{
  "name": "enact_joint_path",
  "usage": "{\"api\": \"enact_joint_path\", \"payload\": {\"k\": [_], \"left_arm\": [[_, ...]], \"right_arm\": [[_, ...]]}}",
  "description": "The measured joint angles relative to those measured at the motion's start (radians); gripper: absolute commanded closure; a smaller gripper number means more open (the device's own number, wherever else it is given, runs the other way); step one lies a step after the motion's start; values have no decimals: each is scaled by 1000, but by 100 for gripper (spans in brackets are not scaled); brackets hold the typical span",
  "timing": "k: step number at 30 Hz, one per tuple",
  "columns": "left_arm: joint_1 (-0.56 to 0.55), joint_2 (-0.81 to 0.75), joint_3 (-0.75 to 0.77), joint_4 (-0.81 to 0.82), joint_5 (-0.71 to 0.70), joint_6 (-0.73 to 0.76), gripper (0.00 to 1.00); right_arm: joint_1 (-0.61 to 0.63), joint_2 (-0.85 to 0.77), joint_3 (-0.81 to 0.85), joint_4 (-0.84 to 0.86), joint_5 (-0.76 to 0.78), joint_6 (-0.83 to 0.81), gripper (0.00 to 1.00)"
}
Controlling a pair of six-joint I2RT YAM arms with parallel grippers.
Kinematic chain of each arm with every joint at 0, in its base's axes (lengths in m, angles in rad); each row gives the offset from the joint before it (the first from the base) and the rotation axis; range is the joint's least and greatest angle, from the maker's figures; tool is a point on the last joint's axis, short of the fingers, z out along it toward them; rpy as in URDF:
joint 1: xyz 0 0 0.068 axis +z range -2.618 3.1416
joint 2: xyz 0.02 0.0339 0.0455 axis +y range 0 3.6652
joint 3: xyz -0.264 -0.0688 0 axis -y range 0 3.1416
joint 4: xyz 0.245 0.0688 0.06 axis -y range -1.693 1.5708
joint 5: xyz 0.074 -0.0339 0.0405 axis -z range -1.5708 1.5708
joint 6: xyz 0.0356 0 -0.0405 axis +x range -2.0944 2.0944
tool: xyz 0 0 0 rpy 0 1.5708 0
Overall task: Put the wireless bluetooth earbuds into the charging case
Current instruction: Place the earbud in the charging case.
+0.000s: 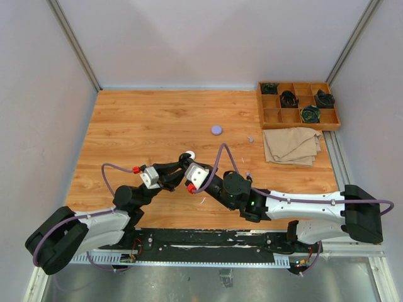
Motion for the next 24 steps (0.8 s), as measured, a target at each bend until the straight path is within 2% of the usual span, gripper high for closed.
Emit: {"api": "enact_joint_path", "payload": {"k": [24], "left_arm": [[0,8,0,-5,-4,-1,100]], "right_arm": [[-5,6,29,-40,39,97,61]]}}
